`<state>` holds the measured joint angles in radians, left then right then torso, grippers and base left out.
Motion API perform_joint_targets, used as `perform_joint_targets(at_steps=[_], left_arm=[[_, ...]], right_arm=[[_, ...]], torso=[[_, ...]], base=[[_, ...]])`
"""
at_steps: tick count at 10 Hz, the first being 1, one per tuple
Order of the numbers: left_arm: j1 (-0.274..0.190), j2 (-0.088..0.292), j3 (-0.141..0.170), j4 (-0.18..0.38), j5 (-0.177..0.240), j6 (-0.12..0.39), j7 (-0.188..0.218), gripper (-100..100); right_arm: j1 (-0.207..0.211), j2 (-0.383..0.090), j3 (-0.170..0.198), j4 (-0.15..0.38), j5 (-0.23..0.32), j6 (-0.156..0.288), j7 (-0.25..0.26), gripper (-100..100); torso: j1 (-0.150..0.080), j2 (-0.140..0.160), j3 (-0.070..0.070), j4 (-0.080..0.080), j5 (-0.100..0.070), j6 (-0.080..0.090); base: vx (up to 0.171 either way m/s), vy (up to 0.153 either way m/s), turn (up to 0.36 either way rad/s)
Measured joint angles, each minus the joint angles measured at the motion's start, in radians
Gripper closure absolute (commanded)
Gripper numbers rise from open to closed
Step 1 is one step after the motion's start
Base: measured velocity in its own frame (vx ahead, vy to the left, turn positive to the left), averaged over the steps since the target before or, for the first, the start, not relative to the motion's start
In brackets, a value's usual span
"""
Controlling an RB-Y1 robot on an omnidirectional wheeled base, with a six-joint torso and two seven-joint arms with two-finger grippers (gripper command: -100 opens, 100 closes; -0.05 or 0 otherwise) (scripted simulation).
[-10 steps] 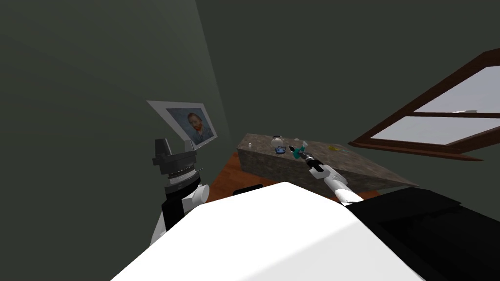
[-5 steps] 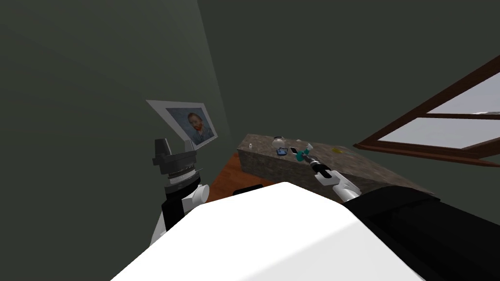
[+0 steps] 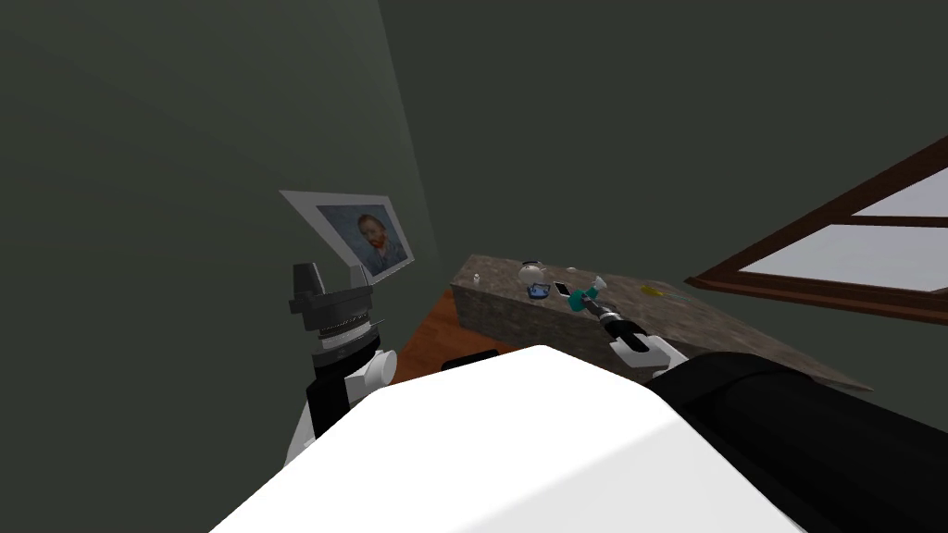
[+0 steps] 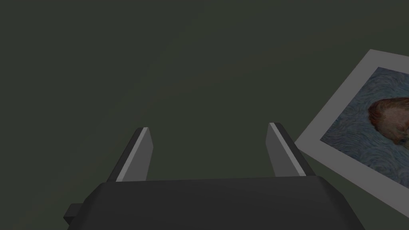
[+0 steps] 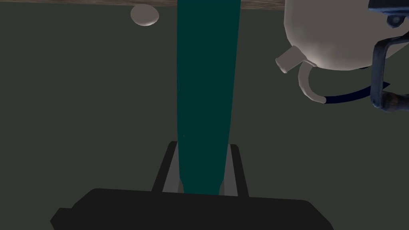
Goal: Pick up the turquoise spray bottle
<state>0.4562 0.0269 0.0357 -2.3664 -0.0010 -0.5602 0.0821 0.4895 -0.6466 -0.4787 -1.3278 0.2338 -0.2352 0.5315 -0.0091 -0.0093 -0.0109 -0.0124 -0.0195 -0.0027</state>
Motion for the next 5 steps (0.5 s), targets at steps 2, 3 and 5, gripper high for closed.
perform_joint_targets(at_steps=[2, 3, 5], left_arm=[[0.000, 0.000, 0.000, 0.000, 0.000, 0.000, 0.000, 0], [0.000, 0.000, 0.000, 0.000, 0.000, 0.000, 0.000, 0], [0.000, 0.000, 0.000, 0.000, 0.000, 0.000, 0.000, 0]], right_arm=[[0.056, 0.010, -0.025, -0.057, -0.004, 0.010, -0.007, 100], [0.087, 0.017, -0.039, -0.088, -0.006, 0.014, -0.010, 100], [0.119, 0.022, -0.044, -0.118, -0.005, 0.014, -0.009, 0]], torso=[[0.000, 0.000, 0.000, 0.000, 0.000, 0.000], [0.001, 0.000, 0.000, 0.000, 0.000, 0.000], [0.001, 0.002, 0.001, 0.000, 0.000, -0.001]], base=[[0.052, -0.017, 0.059], [0.025, -0.013, 0.002], [0.003, -0.002, -0.004]])
